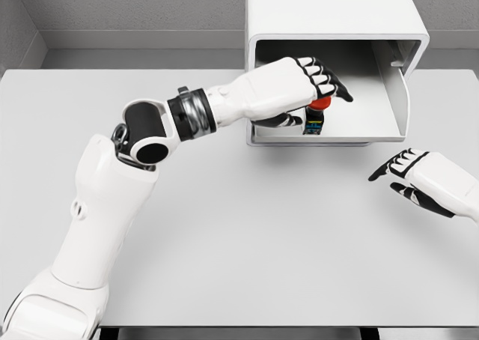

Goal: Slide open multi-storey tabletop storage cabinets and put open load switch and slide close multi-storey tabletop storage cabinets

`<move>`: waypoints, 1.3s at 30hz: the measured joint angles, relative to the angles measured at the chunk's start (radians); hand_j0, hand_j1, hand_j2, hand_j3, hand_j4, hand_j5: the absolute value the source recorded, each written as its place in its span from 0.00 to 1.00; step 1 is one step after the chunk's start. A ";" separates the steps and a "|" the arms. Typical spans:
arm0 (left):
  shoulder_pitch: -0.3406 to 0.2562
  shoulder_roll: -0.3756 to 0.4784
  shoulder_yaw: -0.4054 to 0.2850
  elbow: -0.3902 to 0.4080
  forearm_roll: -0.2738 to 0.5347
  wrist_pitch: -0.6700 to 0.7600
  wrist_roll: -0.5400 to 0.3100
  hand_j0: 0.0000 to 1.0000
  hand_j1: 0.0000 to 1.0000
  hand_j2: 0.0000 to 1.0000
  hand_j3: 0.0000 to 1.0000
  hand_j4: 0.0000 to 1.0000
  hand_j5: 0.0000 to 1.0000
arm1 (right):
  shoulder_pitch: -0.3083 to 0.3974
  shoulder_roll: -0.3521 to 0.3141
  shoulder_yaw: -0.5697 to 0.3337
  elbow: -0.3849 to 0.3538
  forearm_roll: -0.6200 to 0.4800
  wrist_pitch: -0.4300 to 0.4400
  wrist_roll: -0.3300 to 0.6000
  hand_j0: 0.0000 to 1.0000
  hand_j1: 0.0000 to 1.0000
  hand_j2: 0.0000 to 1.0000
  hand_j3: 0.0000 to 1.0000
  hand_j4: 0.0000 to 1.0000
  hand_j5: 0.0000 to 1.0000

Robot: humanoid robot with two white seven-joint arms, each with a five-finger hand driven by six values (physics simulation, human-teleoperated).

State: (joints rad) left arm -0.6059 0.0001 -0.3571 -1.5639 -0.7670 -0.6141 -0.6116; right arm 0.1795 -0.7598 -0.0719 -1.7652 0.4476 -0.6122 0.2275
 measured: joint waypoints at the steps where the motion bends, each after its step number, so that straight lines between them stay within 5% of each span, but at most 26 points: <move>1: 0.002 0.000 0.000 -0.009 0.001 0.000 0.000 0.95 0.95 0.95 0.95 0.95 0.95 | 0.000 0.000 0.000 0.000 -0.001 0.000 0.000 0.58 0.58 0.58 0.58 0.58 0.58; 7: 0.044 0.000 -0.001 -0.115 0.008 0.000 0.000 1.00 1.00 1.00 1.00 1.00 1.00 | -0.003 0.017 0.007 -0.001 -0.004 0.000 0.000 0.58 0.58 0.58 0.58 0.58 0.58; 11: 0.075 0.000 0.001 -0.195 0.081 0.000 0.000 1.00 1.00 1.00 1.00 1.00 1.00 | -0.028 0.030 0.019 0.000 -0.005 0.000 0.000 0.60 0.60 0.60 0.60 0.60 0.60; 15: 0.084 0.018 0.011 -0.226 0.312 0.000 0.000 1.00 1.00 1.00 1.00 1.00 1.00 | -0.032 0.034 0.028 0.000 -0.005 0.000 0.000 0.60 0.60 0.60 0.60 0.60 0.60; 22: 0.327 0.225 0.193 -0.236 0.802 0.000 0.000 1.00 1.00 1.00 1.00 1.00 1.00 | -0.038 0.038 0.031 0.000 -0.004 0.000 0.001 0.60 0.60 0.60 0.60 0.60 0.60; 26: 0.442 0.296 0.337 -0.220 0.947 0.000 0.000 1.00 1.00 1.00 1.00 1.00 1.00 | -0.072 0.046 0.043 0.000 -0.002 0.000 0.003 0.60 0.60 0.60 0.60 0.60 0.60; 32: 0.443 0.394 0.470 0.026 0.973 0.002 0.000 1.00 1.00 1.00 1.00 1.00 1.00 | -0.107 0.053 0.063 0.003 0.005 0.000 0.003 0.60 0.60 0.60 0.60 0.60 0.60; 39: 0.456 0.453 0.484 0.239 0.823 0.001 0.000 1.00 1.00 1.00 1.00 1.00 1.00 | -0.167 0.086 0.083 0.014 0.010 0.000 0.042 0.59 0.59 0.59 0.59 0.59 0.59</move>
State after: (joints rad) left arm -0.1503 0.4530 0.1270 -1.3252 0.0557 -0.6130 -0.6112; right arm 0.0123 -0.6737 0.0110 -1.7514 0.4572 -0.6121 0.2691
